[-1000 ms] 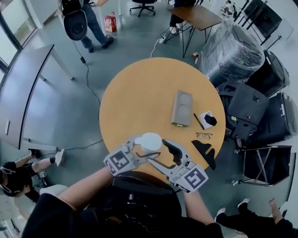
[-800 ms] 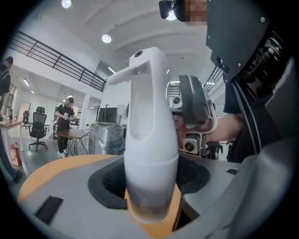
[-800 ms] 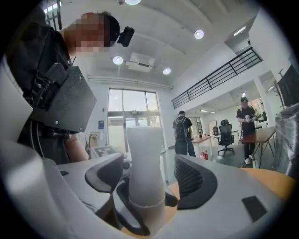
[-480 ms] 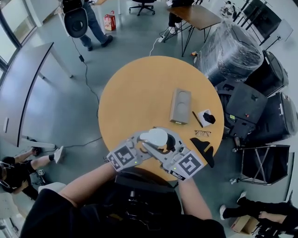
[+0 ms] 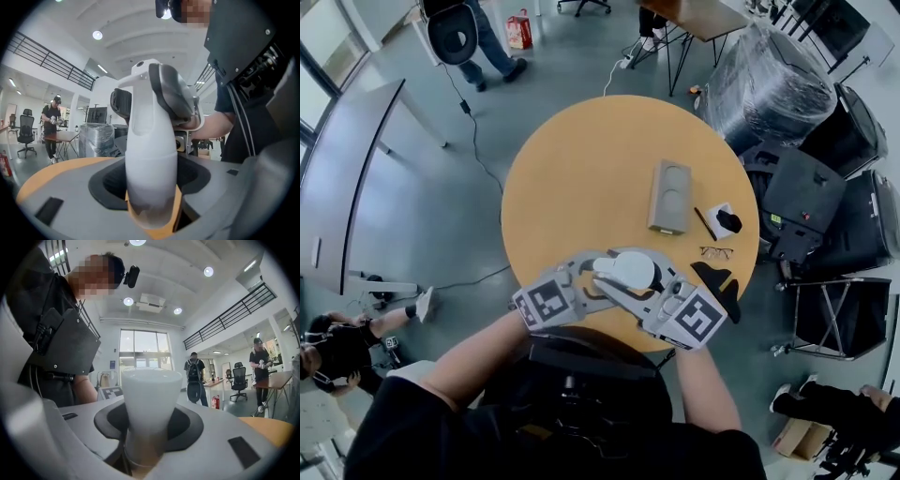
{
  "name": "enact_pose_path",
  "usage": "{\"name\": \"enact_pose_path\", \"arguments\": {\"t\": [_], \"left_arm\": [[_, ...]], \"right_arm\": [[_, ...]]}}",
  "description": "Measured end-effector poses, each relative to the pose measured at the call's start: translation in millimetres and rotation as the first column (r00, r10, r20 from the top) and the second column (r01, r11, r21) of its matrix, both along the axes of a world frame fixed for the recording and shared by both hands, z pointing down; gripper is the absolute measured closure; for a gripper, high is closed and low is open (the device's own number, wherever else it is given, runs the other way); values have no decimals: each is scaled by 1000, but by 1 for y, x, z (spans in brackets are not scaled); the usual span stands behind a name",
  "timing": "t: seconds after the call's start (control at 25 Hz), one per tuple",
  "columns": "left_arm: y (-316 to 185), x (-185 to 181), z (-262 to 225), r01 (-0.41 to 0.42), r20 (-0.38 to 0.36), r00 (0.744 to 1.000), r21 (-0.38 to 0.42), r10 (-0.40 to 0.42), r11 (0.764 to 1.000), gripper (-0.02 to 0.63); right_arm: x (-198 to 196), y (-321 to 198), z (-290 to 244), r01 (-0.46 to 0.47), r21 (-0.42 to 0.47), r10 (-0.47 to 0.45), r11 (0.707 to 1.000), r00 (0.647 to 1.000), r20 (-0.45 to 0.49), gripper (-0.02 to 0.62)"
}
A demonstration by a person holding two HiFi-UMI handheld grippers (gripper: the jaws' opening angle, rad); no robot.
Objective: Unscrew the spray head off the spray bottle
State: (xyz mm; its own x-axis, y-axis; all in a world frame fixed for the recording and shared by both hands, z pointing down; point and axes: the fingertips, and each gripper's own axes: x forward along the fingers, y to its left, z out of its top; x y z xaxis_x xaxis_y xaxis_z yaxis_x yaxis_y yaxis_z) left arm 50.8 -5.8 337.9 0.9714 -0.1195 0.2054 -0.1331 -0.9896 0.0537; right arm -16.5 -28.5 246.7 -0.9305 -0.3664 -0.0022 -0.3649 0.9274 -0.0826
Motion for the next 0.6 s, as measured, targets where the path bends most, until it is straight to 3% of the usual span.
{"name": "enact_pose_path", "arguments": {"t": [0.2, 0.48, 0.6], "left_arm": [[12, -8, -6, -125, -27, 992, -4, 125, 992, 305], [20, -5, -24, -248, -76, 966, -7, 246, 969, 305], [34, -3, -29, -365, -101, 928, -45, 359, 930, 307]], "right_arm": [[-6, 13, -2, 96, -45, -97, 994, 995, -16, 405], [-7, 25, -17, 225, -12, -225, 974, 974, -29, 405], [-7, 39, -23, 350, -21, -351, 936, 936, -40, 407]]}}
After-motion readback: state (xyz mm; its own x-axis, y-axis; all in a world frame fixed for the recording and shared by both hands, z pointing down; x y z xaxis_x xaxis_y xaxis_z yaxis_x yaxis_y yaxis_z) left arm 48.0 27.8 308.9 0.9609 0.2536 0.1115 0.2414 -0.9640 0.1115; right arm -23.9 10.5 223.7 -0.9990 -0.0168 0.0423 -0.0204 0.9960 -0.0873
